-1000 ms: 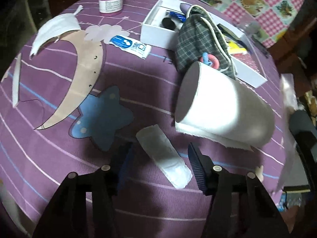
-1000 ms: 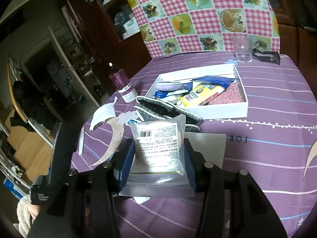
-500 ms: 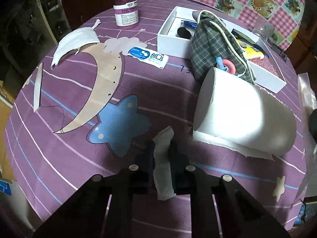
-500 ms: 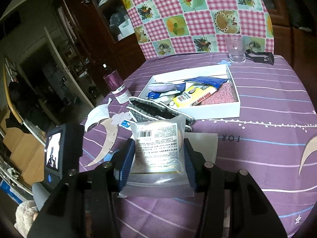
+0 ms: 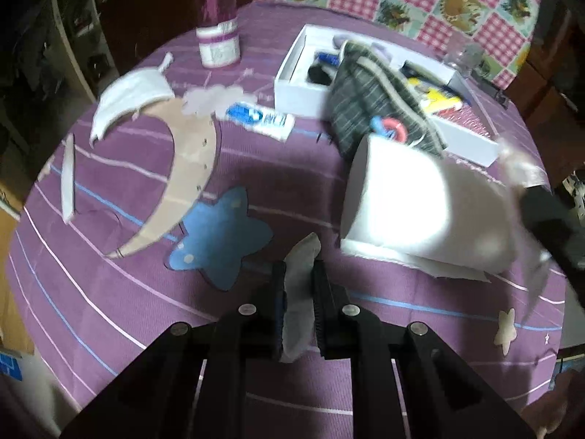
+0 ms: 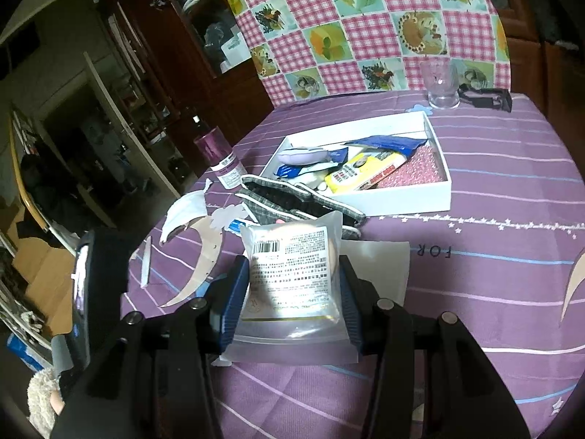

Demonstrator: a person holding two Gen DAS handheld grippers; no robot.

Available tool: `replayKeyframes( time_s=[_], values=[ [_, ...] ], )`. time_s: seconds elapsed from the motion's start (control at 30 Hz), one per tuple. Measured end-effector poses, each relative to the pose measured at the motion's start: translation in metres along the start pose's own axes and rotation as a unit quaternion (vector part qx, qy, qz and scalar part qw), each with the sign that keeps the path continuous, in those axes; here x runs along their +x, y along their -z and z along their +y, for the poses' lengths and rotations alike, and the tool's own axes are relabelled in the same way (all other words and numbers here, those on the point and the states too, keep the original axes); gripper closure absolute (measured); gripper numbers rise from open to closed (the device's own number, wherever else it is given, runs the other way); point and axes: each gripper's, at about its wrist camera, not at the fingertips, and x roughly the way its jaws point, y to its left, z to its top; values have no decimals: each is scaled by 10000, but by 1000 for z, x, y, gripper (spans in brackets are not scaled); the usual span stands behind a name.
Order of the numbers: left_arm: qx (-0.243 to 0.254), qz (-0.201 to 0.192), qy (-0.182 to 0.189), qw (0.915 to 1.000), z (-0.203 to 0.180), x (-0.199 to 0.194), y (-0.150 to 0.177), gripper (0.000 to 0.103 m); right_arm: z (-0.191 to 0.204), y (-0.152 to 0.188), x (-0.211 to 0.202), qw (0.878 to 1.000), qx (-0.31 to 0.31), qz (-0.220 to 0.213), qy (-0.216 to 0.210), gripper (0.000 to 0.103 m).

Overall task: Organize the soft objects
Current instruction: 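Carry the clear bag with the right tool while the left tool carries the white strip to the box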

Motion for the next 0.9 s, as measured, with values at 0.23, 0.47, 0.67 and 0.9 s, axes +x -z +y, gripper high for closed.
replayKeyframes(
  time_s=[0.23, 0.47, 0.67, 0.9],
  values=[
    [166, -419, -55, 9990, -1, -28, -18, 91, -3, -2, 10, 9995, 216, 159, -175, 53],
    [204, -538, 89, 9983, -1, -41, -49, 91, -10, -22, 9, 9987, 451, 142, -179, 53],
    [306, -489, 447, 9973, -8, -36, -76, 91, -16, -50, 10, 9984, 563, 62, -7, 53],
    [428, -267, 512, 9974, -16, -7, -100, 91, -31, -73, 23, 9972, 720, 111, 164, 53]
  ],
)
